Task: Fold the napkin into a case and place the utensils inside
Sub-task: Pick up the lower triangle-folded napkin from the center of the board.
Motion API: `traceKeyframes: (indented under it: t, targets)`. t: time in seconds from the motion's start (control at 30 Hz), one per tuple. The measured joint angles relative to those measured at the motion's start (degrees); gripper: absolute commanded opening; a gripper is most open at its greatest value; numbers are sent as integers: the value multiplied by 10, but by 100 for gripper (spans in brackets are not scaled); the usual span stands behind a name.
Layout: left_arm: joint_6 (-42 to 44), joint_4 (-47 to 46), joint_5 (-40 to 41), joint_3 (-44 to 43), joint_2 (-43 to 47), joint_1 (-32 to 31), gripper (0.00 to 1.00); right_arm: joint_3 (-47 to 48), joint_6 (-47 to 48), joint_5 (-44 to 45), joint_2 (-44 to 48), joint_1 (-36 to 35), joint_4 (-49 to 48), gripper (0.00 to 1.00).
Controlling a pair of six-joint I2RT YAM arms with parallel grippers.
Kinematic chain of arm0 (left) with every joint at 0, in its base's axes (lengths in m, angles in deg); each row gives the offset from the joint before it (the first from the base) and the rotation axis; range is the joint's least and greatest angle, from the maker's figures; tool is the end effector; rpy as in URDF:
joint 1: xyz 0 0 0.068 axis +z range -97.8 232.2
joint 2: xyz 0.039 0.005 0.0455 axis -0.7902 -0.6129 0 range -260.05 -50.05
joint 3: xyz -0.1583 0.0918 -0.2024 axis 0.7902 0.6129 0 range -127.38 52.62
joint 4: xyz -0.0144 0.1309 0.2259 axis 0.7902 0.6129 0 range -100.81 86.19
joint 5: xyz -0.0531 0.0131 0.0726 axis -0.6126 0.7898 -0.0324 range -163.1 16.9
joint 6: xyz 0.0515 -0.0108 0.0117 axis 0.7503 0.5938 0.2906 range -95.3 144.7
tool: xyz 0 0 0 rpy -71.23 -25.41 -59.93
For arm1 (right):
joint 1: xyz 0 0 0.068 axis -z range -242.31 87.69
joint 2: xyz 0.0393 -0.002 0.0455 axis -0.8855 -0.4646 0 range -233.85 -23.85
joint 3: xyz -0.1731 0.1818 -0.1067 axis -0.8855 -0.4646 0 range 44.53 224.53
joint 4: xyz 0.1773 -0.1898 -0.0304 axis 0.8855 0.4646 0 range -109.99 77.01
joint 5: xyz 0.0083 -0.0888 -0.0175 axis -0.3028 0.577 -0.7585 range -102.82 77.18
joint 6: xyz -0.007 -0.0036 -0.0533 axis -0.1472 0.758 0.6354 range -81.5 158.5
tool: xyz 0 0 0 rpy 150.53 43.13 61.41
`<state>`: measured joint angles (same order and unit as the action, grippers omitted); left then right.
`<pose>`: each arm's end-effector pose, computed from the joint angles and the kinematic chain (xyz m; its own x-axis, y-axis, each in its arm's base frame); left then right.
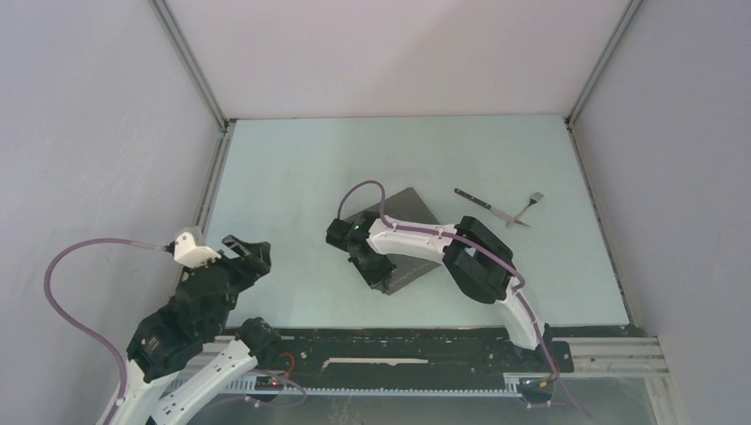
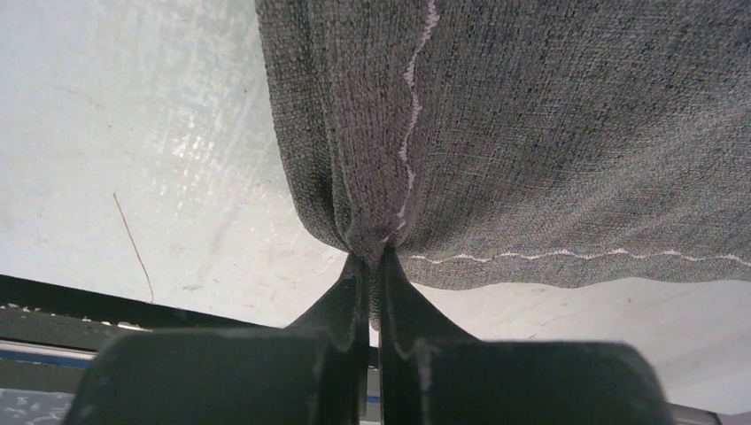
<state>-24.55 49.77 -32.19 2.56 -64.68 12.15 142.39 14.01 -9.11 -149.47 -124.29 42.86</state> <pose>0.0308 0.0045 0.3283 -0.2370 -0.5487 -0.8017 -0.2252 0.8338 -0.5041 0.1982 0.3674 0.1575 -0.7929 -0.6092 -0.0172 -0.6072 0.7920 -0.0632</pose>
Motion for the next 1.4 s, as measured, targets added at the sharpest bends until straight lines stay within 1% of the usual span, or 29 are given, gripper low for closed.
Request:
traceKeyframes:
  t: [0.07,0.13,0.2,0.27,0.33,0.43,0.5,0.53,0.57,0.63,0.77,0.87,0.97,1.13,1.2,1.27,1.4]
  targets:
    - [-5,-6,-11,6,-12,0,84,-17,2,-6,13,2,-18,0]
    - [-14,-16,-24,18,-30,0,85,-48,5,-30,35,9,-50,0]
    - [-26,-31,-41,36,-53,3,84,-100,9,-77,71,21,-98,0]
    - [-34,-51,-77,62,-93,28,84,-151,11,-128,110,37,-142,0]
    - [-33,-79,-129,89,-134,78,85,-201,12,-186,146,64,-187,0]
    - [-35,-148,-252,147,-191,179,86,-257,12,-267,179,110,-254,0]
    - [-43,-196,-327,185,-227,220,87,-295,10,-331,193,144,-301,0]
    - [-48,-216,-356,198,-241,229,87,-309,9,-358,197,150,-321,0]
    - [-54,-239,-380,210,-261,236,87,-319,7,-379,199,170,-336,0]
    - [-70,-304,-433,233,-309,246,87,-344,1,-424,207,198,-375,0]
    - [-118,-438,-510,266,-401,256,87,-387,-12,-492,231,244,-433,0]
    - [-133,-503,-538,266,-463,259,87,-406,-19,-526,243,272,-466,0]
    - [-143,-561,-556,262,-516,261,85,-431,-21,-546,260,293,-490,0]
    - [-153,-624,-596,219,-633,269,71,-460,-25,-567,272,313,-511,0]
    - [-153,-642,-608,202,-669,270,70,-466,-27,-569,272,316,-517,0]
    - [-153,-653,-612,195,-684,271,70,-470,-28,-571,273,320,-522,0]
    - [-152,-659,-611,189,-689,272,70,-479,-28,-574,277,328,-529,0]
